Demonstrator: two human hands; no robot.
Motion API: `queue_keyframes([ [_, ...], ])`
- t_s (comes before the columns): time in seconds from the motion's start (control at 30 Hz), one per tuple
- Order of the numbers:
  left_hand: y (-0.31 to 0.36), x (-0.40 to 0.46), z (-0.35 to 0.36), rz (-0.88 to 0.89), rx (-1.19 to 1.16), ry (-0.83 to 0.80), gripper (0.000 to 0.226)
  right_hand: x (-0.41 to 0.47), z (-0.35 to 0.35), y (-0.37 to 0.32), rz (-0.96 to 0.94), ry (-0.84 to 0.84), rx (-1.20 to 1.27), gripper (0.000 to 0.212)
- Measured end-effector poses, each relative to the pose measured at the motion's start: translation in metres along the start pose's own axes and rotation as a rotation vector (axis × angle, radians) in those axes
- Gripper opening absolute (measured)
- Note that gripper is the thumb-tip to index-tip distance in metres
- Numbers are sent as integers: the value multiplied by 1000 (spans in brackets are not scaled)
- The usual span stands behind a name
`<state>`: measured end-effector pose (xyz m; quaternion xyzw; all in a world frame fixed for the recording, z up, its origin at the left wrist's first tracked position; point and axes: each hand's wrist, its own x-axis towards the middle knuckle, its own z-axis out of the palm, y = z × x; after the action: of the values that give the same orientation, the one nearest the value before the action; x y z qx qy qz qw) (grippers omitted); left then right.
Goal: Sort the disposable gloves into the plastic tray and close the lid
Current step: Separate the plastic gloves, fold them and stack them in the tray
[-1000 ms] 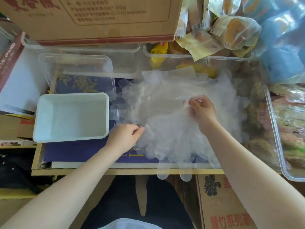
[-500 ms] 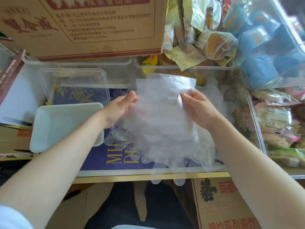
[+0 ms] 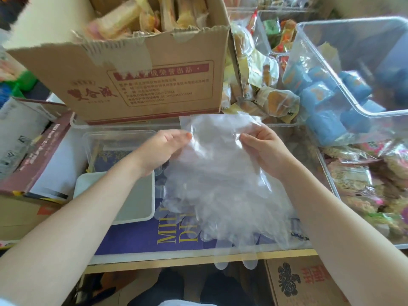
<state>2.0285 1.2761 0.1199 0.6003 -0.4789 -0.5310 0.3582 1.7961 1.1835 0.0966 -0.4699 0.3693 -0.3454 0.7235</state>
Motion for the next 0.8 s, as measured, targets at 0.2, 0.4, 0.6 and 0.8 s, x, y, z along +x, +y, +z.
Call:
queue_keyframes([
  [0.2, 14, 1, -3, 83, 21, 154, 53, -3, 0, -3, -18, -122, 73, 34],
  [0.4, 21, -5, -8, 73, -220, -106, 82, -7, 1, -11, 6, -220, 109, 42],
  [0.6, 32, -14, -2, 92, -274, 36, 13, -15, 12, -17, -61, -81, 77, 8],
  [0.8, 35, -19, -1, 225, -153, 355, 23, -18, 23, -17, -110, 58, -23, 17],
])
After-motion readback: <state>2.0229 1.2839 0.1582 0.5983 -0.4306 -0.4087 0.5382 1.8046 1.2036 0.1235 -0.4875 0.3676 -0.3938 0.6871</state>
